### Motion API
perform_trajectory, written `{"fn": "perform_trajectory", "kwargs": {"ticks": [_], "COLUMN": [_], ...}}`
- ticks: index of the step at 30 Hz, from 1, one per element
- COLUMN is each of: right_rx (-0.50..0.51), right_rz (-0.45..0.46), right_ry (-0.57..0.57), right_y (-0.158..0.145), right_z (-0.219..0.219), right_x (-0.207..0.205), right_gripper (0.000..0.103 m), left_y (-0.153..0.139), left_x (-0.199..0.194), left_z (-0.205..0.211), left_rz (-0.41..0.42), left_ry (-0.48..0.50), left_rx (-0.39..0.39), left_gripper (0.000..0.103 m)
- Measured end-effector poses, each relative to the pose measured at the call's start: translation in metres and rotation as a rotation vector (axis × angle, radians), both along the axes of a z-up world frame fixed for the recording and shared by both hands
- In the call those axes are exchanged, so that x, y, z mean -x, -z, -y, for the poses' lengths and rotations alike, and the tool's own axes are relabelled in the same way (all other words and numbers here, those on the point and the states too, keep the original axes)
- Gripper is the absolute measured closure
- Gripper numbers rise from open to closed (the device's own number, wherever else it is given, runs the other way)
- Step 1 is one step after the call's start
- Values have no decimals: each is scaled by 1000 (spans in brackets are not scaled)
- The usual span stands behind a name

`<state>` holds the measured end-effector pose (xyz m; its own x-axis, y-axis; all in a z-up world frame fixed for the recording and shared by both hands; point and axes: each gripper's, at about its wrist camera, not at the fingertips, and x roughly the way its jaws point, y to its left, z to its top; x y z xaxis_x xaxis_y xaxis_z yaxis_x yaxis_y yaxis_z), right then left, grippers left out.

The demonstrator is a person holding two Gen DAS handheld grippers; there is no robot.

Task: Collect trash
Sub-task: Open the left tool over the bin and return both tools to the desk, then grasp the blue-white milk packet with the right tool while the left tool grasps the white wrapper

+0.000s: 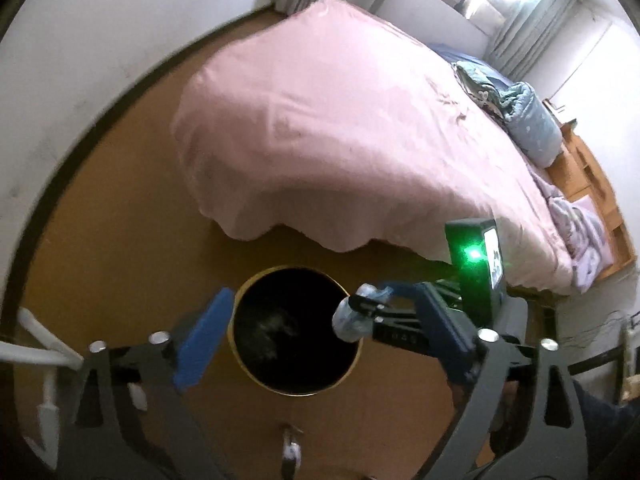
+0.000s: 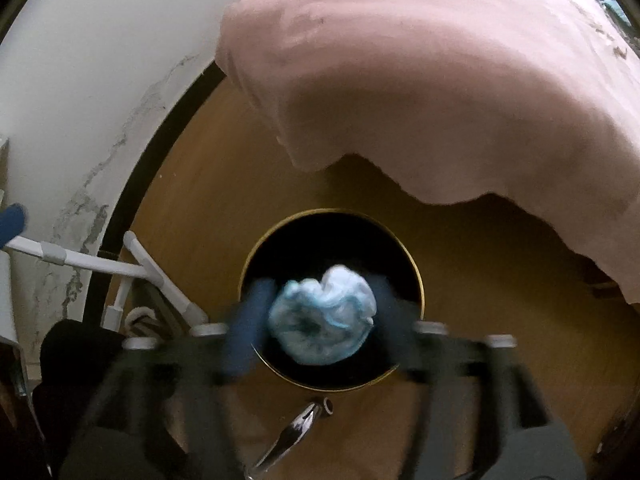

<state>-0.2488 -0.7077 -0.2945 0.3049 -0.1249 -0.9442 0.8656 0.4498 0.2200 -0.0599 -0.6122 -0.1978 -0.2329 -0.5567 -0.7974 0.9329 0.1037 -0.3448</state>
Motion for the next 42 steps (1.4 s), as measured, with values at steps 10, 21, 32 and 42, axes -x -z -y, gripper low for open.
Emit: {"fn": "perform_trajectory", "kwargs": {"ticks": [10,21,32,42], "right_rx": [286,280,416,625], "right_rz": [138,474,401,314], "right_ry": [-210,-1014,-1556,-1734], "right_y": [-165,-284,-294,-267], "right_z": [-50,-304,-496,-540], "right_x": [-76,-309,-409,-411], "right_gripper": [20,16,16,53], "left_y": [-153,-200,-149,-144], "left_x": [-38,-185,-192,-203], "left_z": [-135,-455,-637,-621], "left_rz": [237,412,335,358], "left_ry": [-164,-819,-1115,-1044], "left_rx": [174,73,-59,-46], "left_gripper": [8,7,7,7]}}
